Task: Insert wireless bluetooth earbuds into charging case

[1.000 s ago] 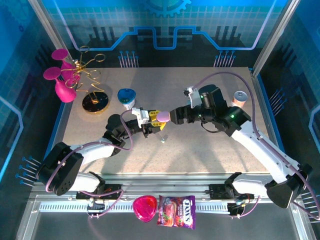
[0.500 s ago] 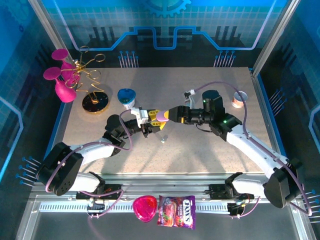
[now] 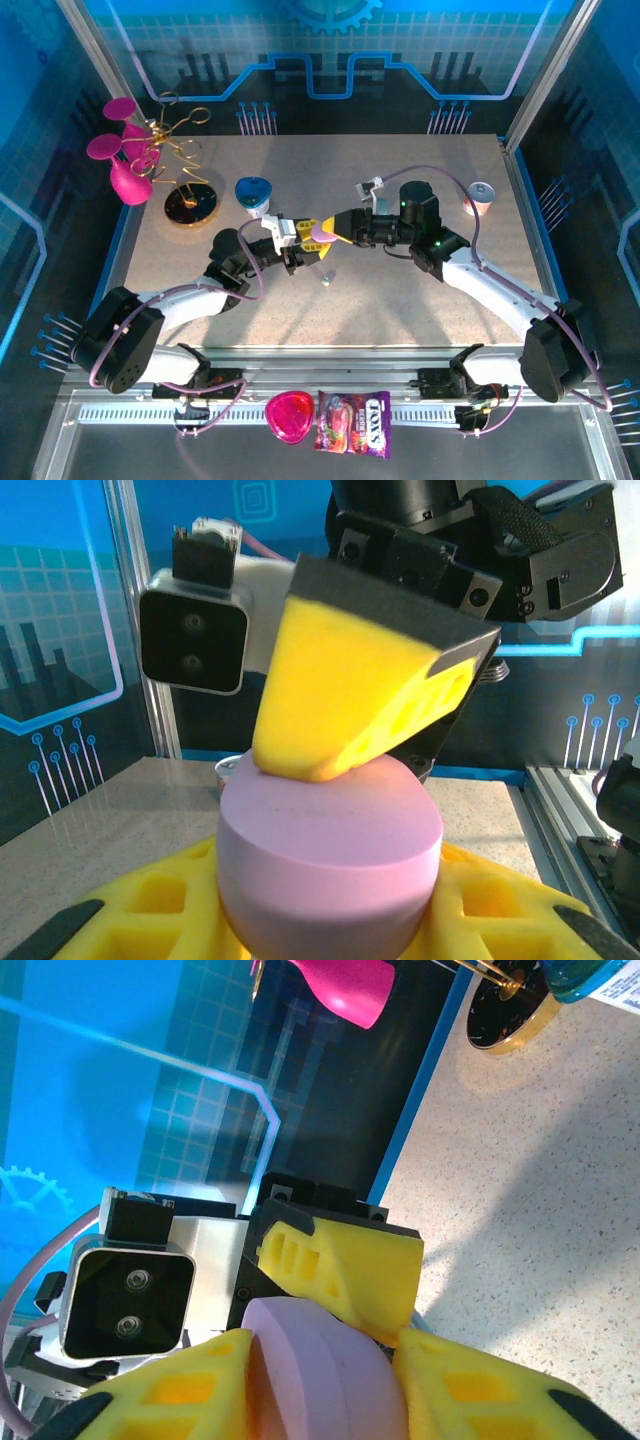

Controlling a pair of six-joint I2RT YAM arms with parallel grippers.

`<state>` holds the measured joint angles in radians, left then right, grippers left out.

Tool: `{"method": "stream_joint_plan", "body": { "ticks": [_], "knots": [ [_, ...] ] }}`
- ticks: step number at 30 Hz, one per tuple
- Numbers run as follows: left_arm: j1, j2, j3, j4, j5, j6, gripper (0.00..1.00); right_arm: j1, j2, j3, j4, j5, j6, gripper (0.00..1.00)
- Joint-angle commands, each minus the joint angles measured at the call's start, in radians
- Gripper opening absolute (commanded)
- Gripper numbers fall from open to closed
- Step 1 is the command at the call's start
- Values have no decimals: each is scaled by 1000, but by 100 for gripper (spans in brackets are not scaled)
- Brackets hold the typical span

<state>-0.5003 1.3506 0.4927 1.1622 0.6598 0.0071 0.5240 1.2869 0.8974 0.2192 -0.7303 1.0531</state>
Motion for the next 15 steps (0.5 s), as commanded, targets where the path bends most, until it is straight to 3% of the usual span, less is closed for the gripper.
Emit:
{"method": "stream_joint_plan", "body": {
  "ticks": [1,6,10,15],
  "knots": [
    [-7,-22,13,34,16,21,34,10,5,-12,17,2,6,24],
    [-7,-17,9,29,5,30,38,2,-4,-12,22,13,20,17],
    [-7,-16,5,30,-2,29,63,-16,-15,-47,25,36,27,16],
    [-7,-35,-12,1,-29,34,86,-76,-48,-85,-1,98,18,15]
  ]
}}
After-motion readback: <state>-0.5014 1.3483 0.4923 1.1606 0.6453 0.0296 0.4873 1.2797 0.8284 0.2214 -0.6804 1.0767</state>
